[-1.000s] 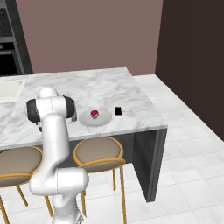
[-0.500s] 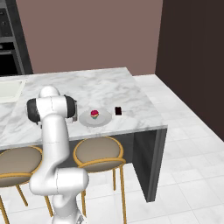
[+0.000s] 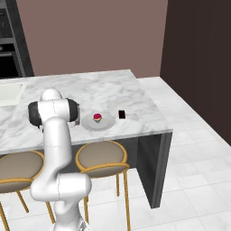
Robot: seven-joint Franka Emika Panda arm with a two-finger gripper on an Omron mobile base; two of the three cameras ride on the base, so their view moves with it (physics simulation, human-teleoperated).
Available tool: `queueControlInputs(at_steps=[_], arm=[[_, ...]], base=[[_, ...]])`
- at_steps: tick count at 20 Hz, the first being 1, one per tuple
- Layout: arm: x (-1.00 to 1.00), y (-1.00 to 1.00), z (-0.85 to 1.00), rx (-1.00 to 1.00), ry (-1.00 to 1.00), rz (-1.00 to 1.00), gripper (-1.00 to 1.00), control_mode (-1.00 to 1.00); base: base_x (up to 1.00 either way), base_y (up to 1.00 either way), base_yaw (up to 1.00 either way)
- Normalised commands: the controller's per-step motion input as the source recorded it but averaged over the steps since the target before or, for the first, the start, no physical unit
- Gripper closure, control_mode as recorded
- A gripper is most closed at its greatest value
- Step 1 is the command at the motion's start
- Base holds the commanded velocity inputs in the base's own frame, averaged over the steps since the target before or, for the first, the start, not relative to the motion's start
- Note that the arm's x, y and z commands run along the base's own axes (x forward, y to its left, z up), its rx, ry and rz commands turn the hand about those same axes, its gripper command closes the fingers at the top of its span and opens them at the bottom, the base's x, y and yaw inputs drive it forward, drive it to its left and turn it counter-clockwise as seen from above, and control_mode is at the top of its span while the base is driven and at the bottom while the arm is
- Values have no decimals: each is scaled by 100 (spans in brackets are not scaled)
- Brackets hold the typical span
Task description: Take the cinnamon bottle from the cabinet and place it on the dining table, next to the plate with the cupcake. Then take the chocolate from the dining counter and place it on the cupcake plate.
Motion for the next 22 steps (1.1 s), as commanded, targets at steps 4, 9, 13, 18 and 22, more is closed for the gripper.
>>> queueControlInputs(at_steps=[4, 9, 13, 18, 22], arm=[[-2, 17, -47, 0, -1, 0, -100, -100], [-14, 16, -36, 0, -13, 0, -100, -100], [-7, 20, -25, 0, -16, 0, -100, -100], [-8, 12, -16, 0, -8, 0, -100, -100], [-27, 1, -7, 0, -1, 0, -100, -100]], base=[[0, 0, 0], [0, 0, 0], [0, 0, 0], [0, 0, 0], [0, 0, 0]])
